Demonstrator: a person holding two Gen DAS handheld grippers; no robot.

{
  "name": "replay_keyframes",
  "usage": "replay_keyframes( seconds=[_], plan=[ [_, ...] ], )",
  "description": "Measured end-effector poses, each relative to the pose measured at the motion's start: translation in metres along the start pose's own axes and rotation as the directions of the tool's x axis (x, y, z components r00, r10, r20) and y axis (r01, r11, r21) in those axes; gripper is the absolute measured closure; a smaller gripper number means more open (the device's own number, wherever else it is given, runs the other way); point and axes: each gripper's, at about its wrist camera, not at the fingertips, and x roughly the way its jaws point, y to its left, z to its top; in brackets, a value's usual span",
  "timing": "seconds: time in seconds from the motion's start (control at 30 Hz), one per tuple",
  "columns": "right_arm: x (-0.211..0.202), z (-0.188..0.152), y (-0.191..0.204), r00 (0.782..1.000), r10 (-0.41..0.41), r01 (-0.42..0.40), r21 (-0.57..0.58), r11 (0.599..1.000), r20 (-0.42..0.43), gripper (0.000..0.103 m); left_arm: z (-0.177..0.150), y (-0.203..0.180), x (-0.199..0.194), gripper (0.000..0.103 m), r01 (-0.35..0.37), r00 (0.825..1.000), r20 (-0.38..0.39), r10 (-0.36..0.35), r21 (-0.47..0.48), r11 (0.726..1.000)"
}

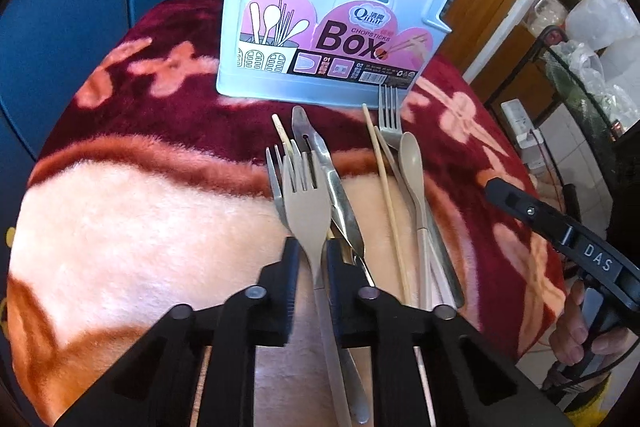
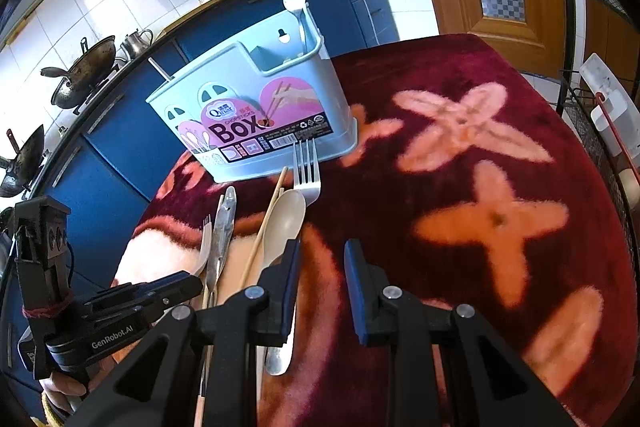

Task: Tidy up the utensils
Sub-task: 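Open both tools and move them back over the remaining utensils, then grasp a white plastic fork with the left tool while the right tool grasps a white spoon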

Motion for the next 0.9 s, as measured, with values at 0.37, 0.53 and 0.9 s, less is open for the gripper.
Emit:
replay_keyframes(
  seconds=[0.37,0.53,0.9],
  plan=[
    [0.003,-0.003,0.016,1.0,0.019,-0.019,-0.026,0.999,-0.019,0.078,0.004,0.01,-0.02,0.092,-0.091,0.991,0.096,0.089,0.016,0.996],
    [0.012,-0.006,0.027,0.998,0.042,-0.044,-0.036,0.998,-0.055,0.078,0.006,0.022,-0.015,0.092,-0.127,0.988,0.09,0.126,-0.001,0.992],
    [0.045,-0.008,0.04,0.986,0.045,-0.049,-0.022,0.999,-0.157,0.078,0.008,0.032,0.0,0.09,-0.104,0.994,0.041,0.104,-0.008,0.995]
  ],
)
